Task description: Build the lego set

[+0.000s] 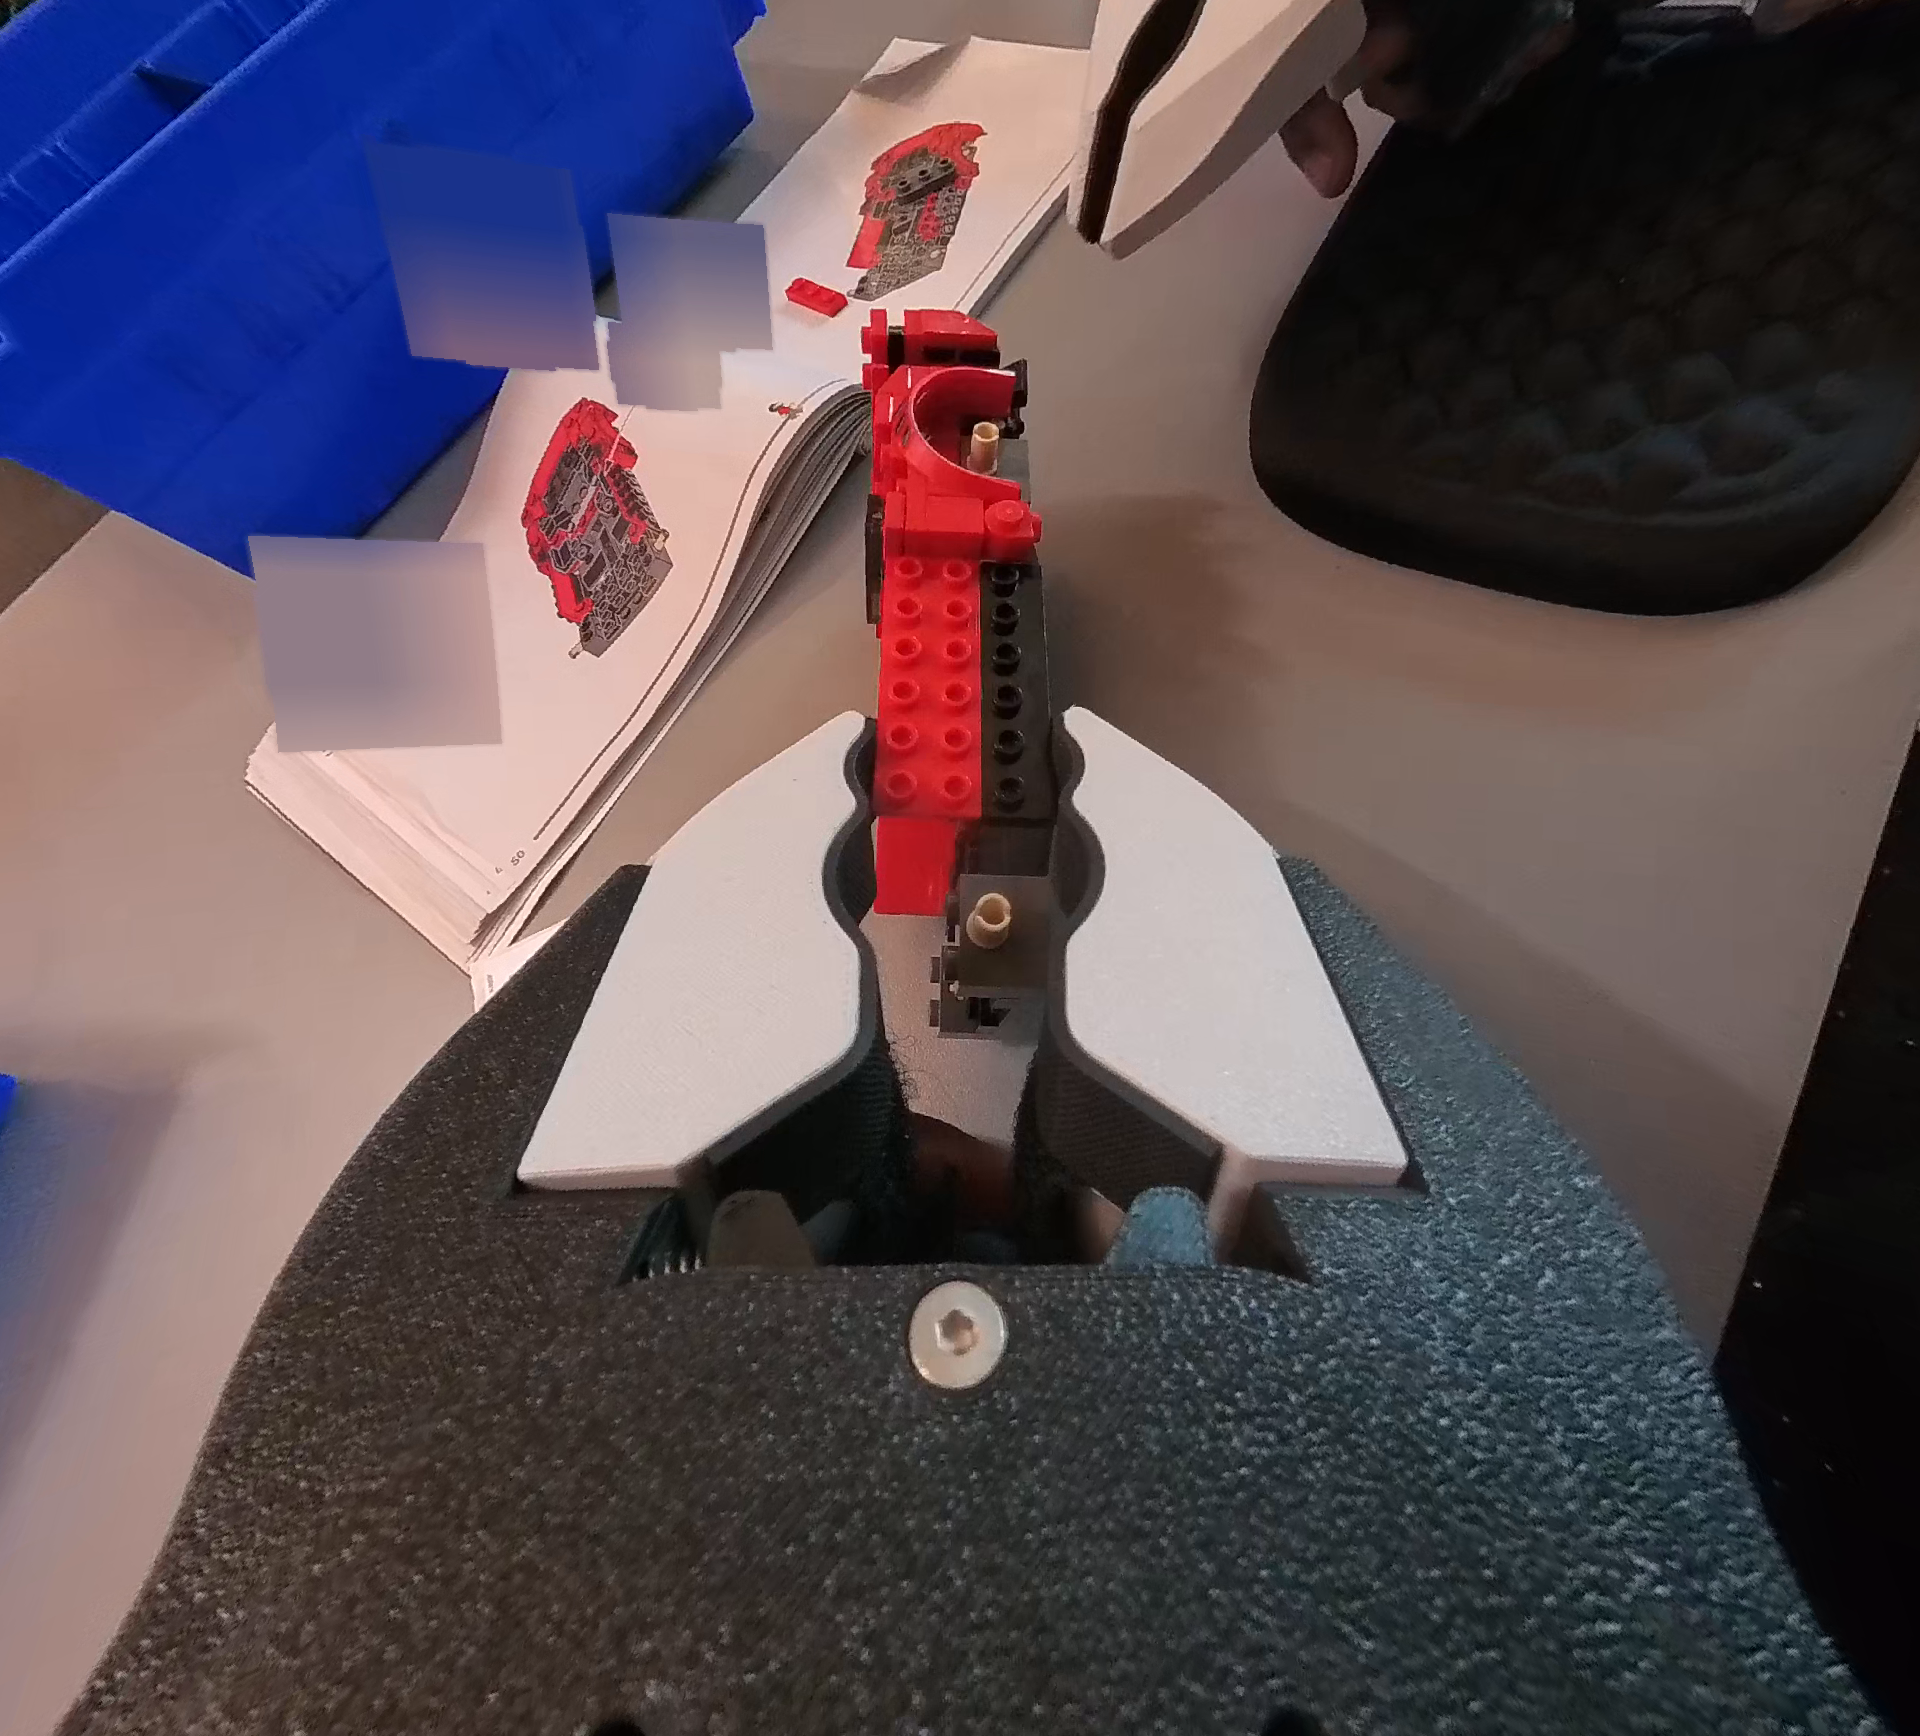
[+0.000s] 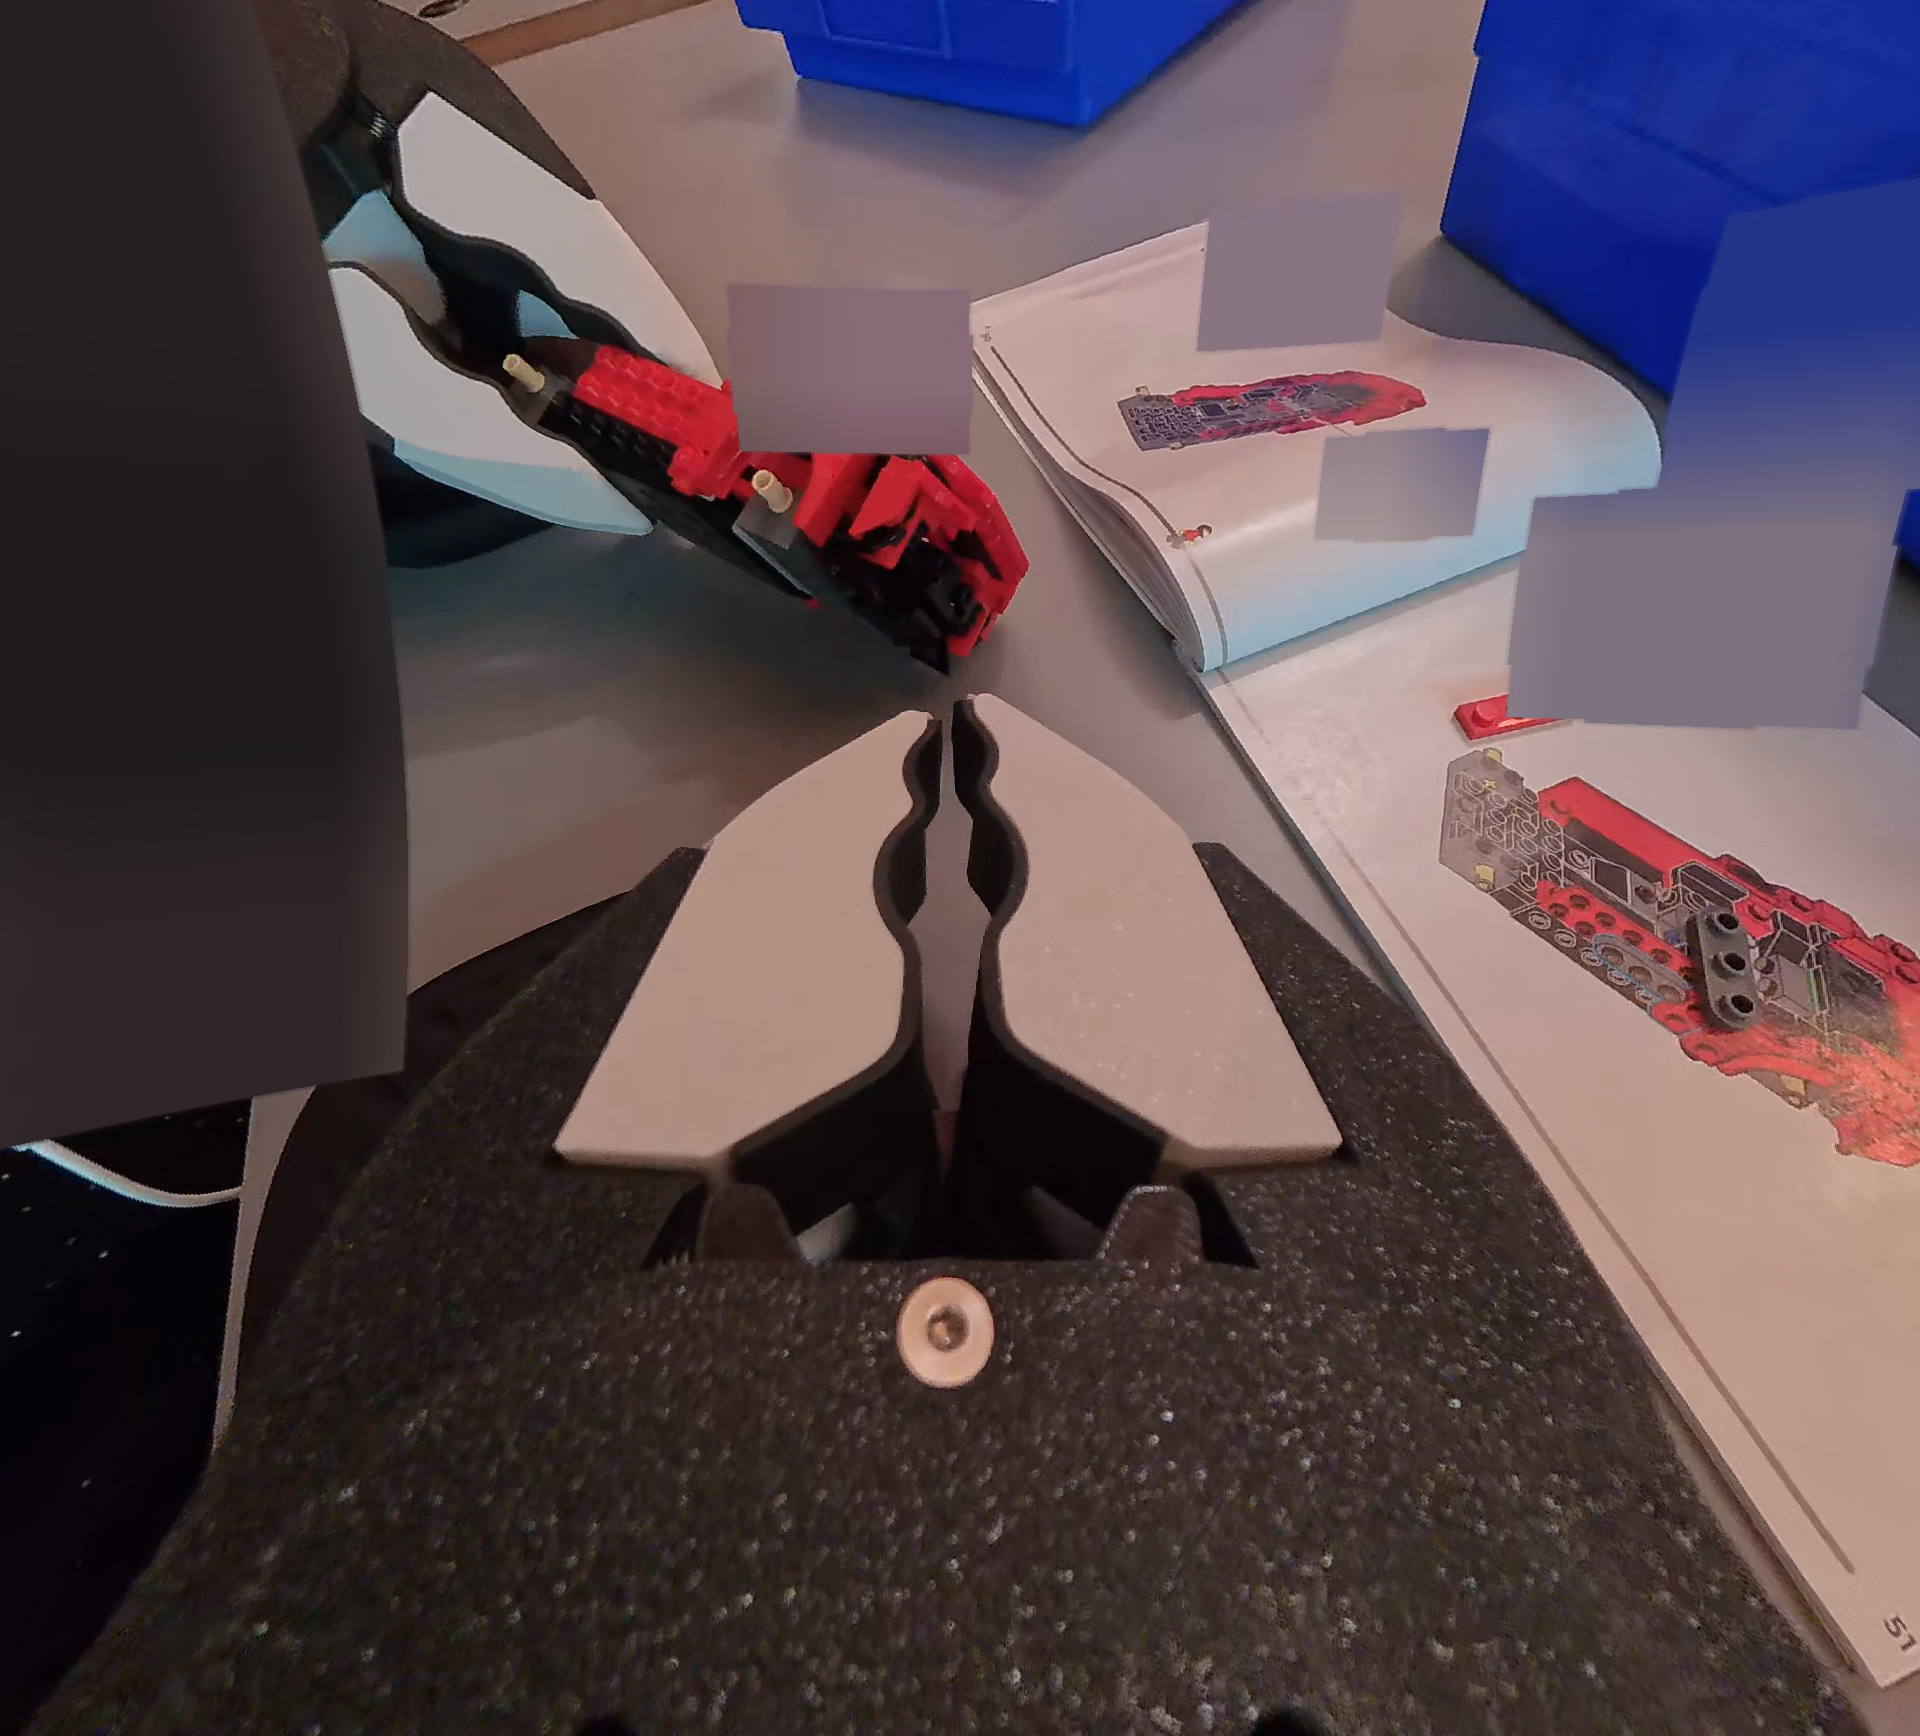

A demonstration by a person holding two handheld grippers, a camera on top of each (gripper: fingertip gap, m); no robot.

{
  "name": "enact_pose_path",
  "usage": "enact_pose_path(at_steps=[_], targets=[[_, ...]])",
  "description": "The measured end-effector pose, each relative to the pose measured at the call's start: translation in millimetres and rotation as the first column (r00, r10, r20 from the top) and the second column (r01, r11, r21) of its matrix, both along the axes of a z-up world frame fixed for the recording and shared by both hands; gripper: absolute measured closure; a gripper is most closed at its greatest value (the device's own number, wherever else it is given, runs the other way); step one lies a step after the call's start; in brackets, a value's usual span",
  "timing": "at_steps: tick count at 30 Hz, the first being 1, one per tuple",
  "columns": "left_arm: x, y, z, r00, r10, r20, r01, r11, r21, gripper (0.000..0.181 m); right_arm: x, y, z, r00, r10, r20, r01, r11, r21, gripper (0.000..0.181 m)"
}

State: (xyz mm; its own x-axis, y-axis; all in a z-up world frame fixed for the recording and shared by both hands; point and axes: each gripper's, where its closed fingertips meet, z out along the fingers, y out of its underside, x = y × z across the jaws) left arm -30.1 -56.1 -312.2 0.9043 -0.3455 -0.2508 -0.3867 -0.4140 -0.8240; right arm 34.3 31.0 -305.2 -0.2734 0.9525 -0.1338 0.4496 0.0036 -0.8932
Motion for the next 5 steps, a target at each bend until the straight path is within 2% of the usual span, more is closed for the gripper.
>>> enact_pose_path(at_steps=[1, 5], targets=[[0.0, 0.1, 0.0, 1.0, 0.0, -0.001, 0.0, 1.0, 0.0, 0.151, -0.1, 0.1, 0.0, 1.0, 0.0, 0.0, 0.0, 1.0, -0.001, 0.179], [0.0, 0.0, 0.1, 1.0, 0.0, -0.001, 0.0, 1.0, 0.0, 0.151, -0.3, -0.3, -0.5, 1.0, 0.001, 0.003, -0.001, 1.0, 0.004, 0.179]])
